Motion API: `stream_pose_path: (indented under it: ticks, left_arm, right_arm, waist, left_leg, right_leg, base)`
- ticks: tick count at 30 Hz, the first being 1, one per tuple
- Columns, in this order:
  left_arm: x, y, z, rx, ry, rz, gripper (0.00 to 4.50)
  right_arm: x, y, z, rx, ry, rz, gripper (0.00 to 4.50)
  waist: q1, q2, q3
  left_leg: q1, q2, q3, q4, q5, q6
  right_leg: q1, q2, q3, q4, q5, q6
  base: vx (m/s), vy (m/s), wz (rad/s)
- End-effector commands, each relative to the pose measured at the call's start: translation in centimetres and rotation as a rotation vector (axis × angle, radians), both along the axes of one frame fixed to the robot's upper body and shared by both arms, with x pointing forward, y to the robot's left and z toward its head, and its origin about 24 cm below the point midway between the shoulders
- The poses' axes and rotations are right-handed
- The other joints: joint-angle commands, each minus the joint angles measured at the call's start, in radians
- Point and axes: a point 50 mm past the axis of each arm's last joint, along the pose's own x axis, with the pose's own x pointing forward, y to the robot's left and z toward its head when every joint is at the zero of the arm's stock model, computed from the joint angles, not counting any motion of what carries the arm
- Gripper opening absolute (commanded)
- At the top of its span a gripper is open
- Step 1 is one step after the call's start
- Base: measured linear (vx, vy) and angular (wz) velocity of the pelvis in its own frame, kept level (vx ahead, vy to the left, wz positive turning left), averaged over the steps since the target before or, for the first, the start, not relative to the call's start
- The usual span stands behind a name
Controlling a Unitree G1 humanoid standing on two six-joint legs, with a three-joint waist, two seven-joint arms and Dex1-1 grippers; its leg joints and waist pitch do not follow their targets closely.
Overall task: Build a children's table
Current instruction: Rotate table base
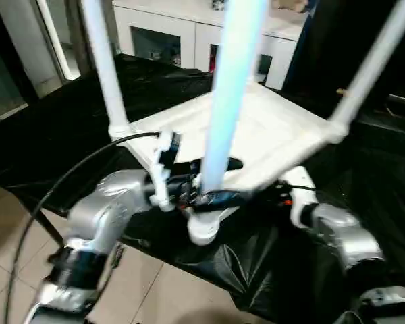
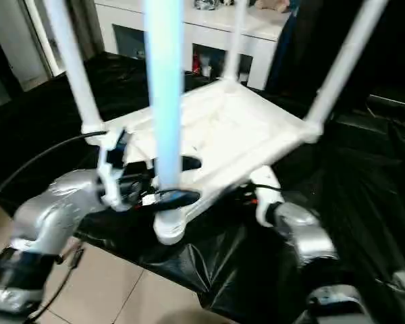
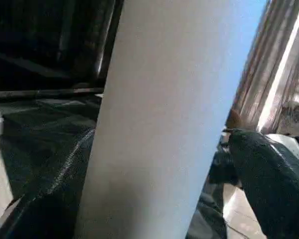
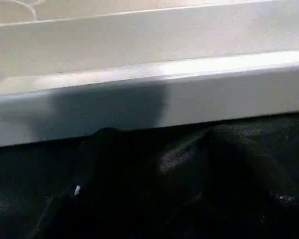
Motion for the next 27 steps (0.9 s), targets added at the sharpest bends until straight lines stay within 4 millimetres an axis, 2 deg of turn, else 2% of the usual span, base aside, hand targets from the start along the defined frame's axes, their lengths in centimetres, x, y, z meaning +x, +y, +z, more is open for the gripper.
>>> stream_pose_path:
  ticks: [1,2,6,12,14,17,18,19,27]
  left_arm:
    - [-0.2,-2.2,0.6,0.005,-0.053,-0.07,4.44]
    - [0.1,-2.6,0.5,0.01,-0.062,-0.055,4.44]
    - [0.8,-3.4,0.2,0.032,-0.089,-0.026,4.44]
    - [0.9,-4.7,0.2,0.012,-0.101,-0.044,4.44]
    - [1.0,-5.1,0.1,0.01,-0.105,-0.046,4.44]
    - [1.1,-5.6,0.0,0.014,-0.12,-0.041,4.44]
    - [1.2,-5.8,-0.1,0.02,-0.128,-0.041,4.44]
    - [1.2,-5.8,-0.1,0.02,-0.128,-0.041,4.44]
    - [1.3,-6.9,-0.1,0.018,-0.157,-0.029,4.44]
  right_arm:
    - [0.8,3.1,1.1,0.033,-0.054,0.098,3.17]
    - [1.0,3.3,1.1,0.024,-0.066,0.096,3.17]
    - [1.7,3.8,1.5,0.015,-0.094,0.075,3.17]
    - [2.0,4.0,1.8,0.023,-0.11,0.092,3.17]
    - [2.0,4.1,1.7,0.027,-0.112,0.099,3.17]
    - [1.9,4.0,1.7,0.036,-0.117,0.101,3.17]
    - [1.9,4.0,1.7,0.04,-0.118,0.102,3.17]
    - [1.9,4.0,1.7,0.04,-0.118,0.102,3.17]
    - [1.7,4.2,1.6,0.04,-0.132,0.118,3.17]
  waist:
    - [0.006,-0.001,-0.059]
    - [0.004,0.0,-0.06]
    - [0.004,-0.001,-0.063]
    - [0.007,0.002,-0.066]
    - [0.009,0.003,-0.065]
    - [0.012,0.001,-0.064]
    - [0.013,0.005,-0.063]
    - [0.013,0.004,-0.062]
    - [0.012,0.008,-0.064]
  left_leg:
    - [0.004,0.012,-0.007,-0.071,-0.212,0.011]
    - [0.005,0.011,-0.006,-0.069,-0.204,0.015]
    - [0.006,0.011,-0.004,-0.066,-0.181,0.031]
    - [0.007,0.013,-0.002,-0.062,-0.136,0.066]
    - [0.007,0.012,-0.001,-0.062,-0.145,0.07]
    - [0.009,0.013,-0.001,-0.063,-0.173,0.064]
    - [0.009,0.014,-0.002,-0.065,-0.179,0.061]
    - [0.01,0.015,-0.002,-0.065,-0.184,0.06]
    - [0.01,0.015,-0.002,-0.065,-0.195,0.06]
  right_leg:
    - [0.05,-0.03,0.024,-0.072,-0.203,-0.218]
    - [0.048,-0.03,0.025,-0.072,-0.18,-0.227]
    - [0.052,-0.031,0.025,-0.066,-0.128,-0.247]
    - [0.055,-0.029,0.025,-0.057,-0.017,-0.287]
    - [0.055,-0.03,0.025,-0.058,-0.022,-0.294]
    - [0.055,-0.032,0.025,-0.063,-0.061,-0.288]
    - [0.055,-0.032,0.025,-0.063,-0.068,-0.287]
    - [0.054,-0.031,0.025,-0.065,-0.073,-0.285]
    - [0.056,-0.03,0.024,-0.063,-0.048,-0.296]
  base:
    - [0.0,0.0,0.0]
    - [0.0,0.0,0.0]
    - [0.0,0.0,0.0]
    - [0.0,0.0,0.0]
    - [0.0,0.0,0.0]
    - [0.0,0.0,0.0]
    - [0.0,0.0,0.0]
    - [0.0,0.0,0.0]
    - [0.0,0.0,0.0]
